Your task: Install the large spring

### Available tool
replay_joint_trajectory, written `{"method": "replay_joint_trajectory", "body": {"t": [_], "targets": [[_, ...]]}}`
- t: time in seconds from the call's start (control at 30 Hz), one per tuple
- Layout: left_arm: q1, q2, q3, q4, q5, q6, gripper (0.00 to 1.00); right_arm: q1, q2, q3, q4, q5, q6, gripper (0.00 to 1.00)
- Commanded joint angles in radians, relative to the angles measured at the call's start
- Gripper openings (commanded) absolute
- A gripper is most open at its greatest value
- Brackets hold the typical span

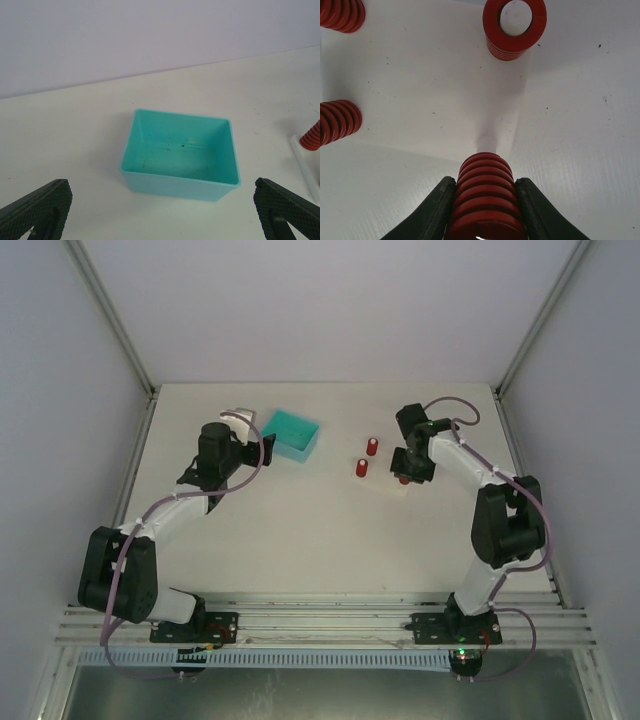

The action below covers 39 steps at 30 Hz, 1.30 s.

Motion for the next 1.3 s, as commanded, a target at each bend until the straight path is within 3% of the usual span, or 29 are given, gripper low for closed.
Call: {"method": "replay_joint_trajectory", "body": {"t": [0.0,0.1,0.23,0.4,0.57,0.73,0.8,0.87,0.97,1.07,1.27], "targets": [[0.005,-0.007,-0.008,0.01,-0.013,-0.01,0.99,-0.008,0.031,-0.005,0.01,-0.016,0.038,0.0],[0.005,-0.006,-0.004,0.007,-0.014,-0.009,0.99,-0.008,0.05,-0.009,0.03,-0.012,0.039,0.0],[0.005,-0.007,0.002,0.0,-0.018,0.005,0.99,-0.008,0.087,0.006,0.038,-0.009,0.042,0.15],[0.006,-0.001,0.006,0.003,-0.011,0.008,0.99,-0.009,0.079,0.041,-0.01,0.0,0.056,0.47],[0.005,-0.001,-0.027,0.047,-0.023,-0.031,0.99,-0.02,-0.025,0.016,-0.073,0.019,0.064,0.69],[0.007,0.004,-0.06,0.081,-0.064,-0.122,0.99,-0.04,-0.197,-0.046,-0.073,0.1,0.051,0.83],[0.011,0.008,-0.068,0.088,-0.05,-0.127,0.99,-0.048,-0.277,-0.103,-0.006,0.175,0.034,1.0],[0.011,0.009,-0.074,0.097,-0.07,-0.116,0.99,-0.052,-0.335,-0.178,0.058,0.3,0.01,0.99],[0.013,-0.001,-0.126,0.18,-0.211,-0.107,0.99,-0.056,-0.381,-0.278,0.231,0.447,-0.076,0.99],[0.02,0.014,-0.17,0.253,-0.372,-0.097,0.99,-0.078,-0.347,-0.372,0.402,0.478,-0.166,0.99],[0.049,0.142,-0.151,0.202,-0.534,-0.069,0.99,-0.112,-0.231,-0.517,0.724,0.495,-0.305,0.99]]}}
